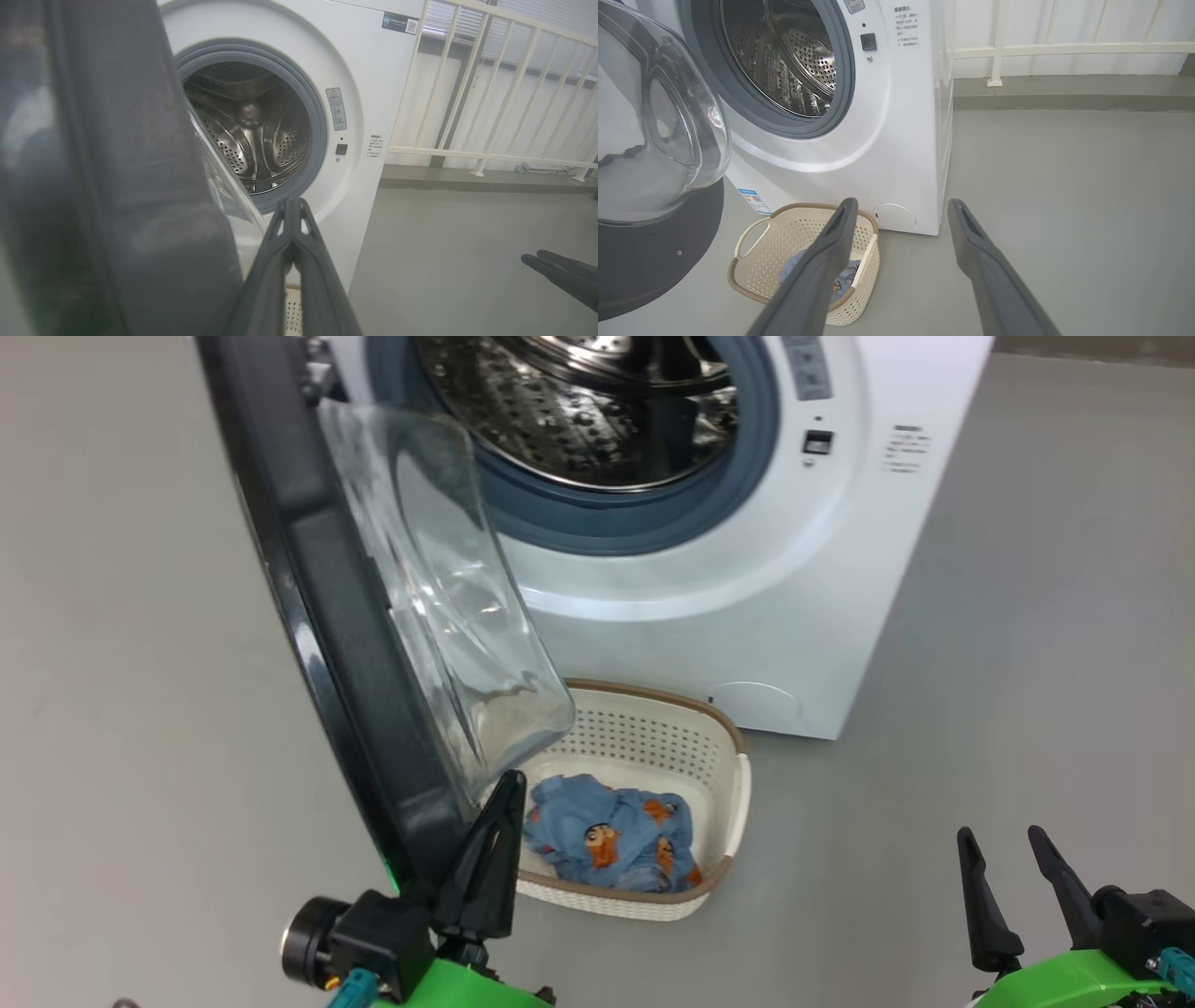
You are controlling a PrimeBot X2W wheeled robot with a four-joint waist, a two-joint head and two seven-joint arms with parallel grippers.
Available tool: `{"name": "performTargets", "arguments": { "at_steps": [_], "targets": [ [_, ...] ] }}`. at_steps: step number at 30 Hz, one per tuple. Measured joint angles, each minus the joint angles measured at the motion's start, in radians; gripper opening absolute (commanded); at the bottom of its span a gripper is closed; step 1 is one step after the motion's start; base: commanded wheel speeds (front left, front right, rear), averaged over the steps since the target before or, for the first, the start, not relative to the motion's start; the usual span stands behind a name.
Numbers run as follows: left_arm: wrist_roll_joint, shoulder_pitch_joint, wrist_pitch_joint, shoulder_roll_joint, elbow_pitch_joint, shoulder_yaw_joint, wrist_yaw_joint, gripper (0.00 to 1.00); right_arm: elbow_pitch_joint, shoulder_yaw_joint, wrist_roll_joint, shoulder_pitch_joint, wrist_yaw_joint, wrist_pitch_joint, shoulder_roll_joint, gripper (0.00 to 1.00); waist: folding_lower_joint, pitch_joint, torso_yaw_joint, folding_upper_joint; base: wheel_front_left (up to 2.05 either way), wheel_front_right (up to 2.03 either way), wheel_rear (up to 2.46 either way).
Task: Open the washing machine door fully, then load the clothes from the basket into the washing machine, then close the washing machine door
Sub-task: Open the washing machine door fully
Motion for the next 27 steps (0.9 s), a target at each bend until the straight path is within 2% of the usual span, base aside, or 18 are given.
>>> {"name": "performTargets", "arguments": {
  "at_steps": [10,17,27],
  "targets": [
    [0.008,0.055,0.009,0.024,-0.04,0.002,0.038,0.0,0.007,-0.009,0.0,0.012,0.0,0.012,0.0,1.0,-0.0001,-0.011,0.091,0.0,0.0,0.0,0.0],
    [-0.002,0.094,0.012,0.056,-0.053,0.045,0.065,0.0,0.002,-0.016,-0.001,0.012,0.0,0.014,0.0,1.0,-0.0002,-0.011,0.148,0.0,0.0,0.0,0.0],
    [-0.038,0.111,0.007,0.102,-0.022,0.164,0.11,0.0,-0.001,-0.011,-0.001,0.011,0.0,0.021,0.0,1.0,-0.0001,0.0,0.138,0.0,0.0,0.0,0.0]
  ]
}}
